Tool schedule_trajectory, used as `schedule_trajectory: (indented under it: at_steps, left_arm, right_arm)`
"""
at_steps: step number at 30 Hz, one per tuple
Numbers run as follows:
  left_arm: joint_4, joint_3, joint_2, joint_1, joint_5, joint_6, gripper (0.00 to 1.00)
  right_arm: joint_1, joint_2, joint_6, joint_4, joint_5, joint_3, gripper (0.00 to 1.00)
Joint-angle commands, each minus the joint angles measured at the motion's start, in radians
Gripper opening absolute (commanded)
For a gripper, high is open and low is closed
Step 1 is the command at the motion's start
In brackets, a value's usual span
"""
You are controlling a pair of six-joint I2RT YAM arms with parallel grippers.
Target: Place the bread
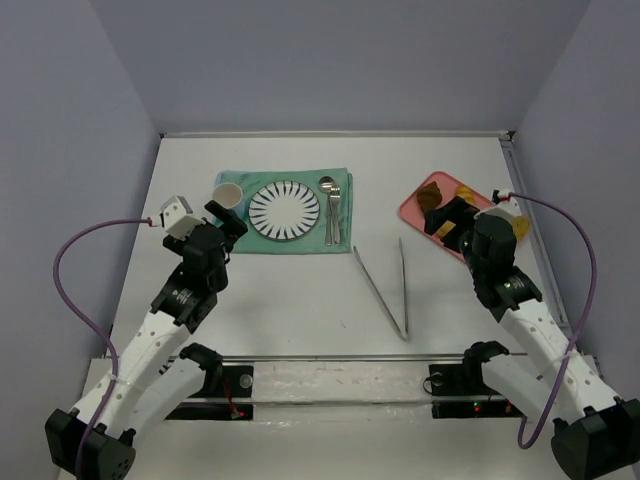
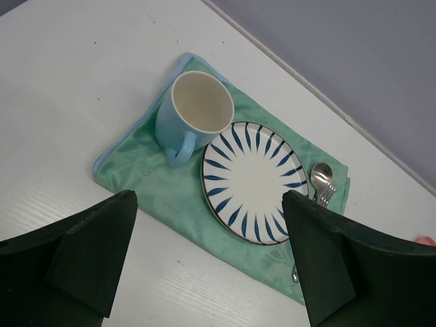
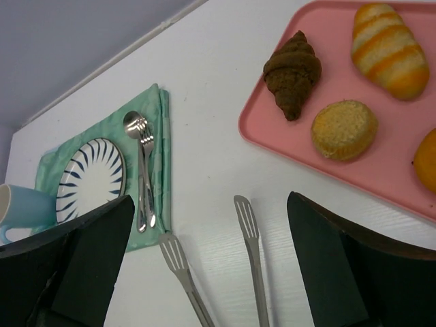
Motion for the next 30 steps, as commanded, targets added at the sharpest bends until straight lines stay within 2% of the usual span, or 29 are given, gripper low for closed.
schedule_trajectory:
  at_steps: [1,4,6,9,10,14,17,25,30]
  left_arm:
    - [0.068,-0.026,-0.049,0.059,0.043,0.011,0.99]
    - [0.067,-0.043,-0.09,0.065,0.052,0.012,0.99]
    - [0.111,-0.067,-0.112,0.065,0.049,0.02,0.99]
    - [0.12,-0.075,-0.117,0.065,0.064,0.026,0.99]
    - [0.119,-0.077,-0.112,0.065,0.067,0.029,0.99]
    - [0.111,-0.06,-0.08,0.067,0.072,0.034,0.99]
    - [0.105,-0.06,-0.063,0.068,0.067,0.031,0.99]
    - [0.117,-0.06,-0.04,0.074,0.069,0.032,0.99]
    - [0.126,-0.058,-0.009,0.076,0.072,0.032,0.99]
  right_arm:
    - [-0.003,-0.035,-0.012,-0.001,-0.006,-0.015,1.0]
    - [-0.003,-0.048,-0.021,0.008,-0.053,-0.033,1.0]
    - [-0.003,-0.033,-0.051,0.013,-0.145,-0.036,1.0]
    - [0.017,0.039,-0.074,-0.005,-0.236,-0.026,1.0]
    - [0.03,0.066,-0.08,-0.021,-0.233,-0.006,1.0]
    - [0.246,0.191,-0.107,-0.151,-0.048,0.075,1.0]
    - [0.308,0.267,-0.101,-0.284,0.02,0.14,1.0]
    - [0.42,0.369,-0.02,-0.53,0.018,0.154,1.0]
    - [0.449,0.435,-0.017,-0.596,-0.004,0.157,1.0]
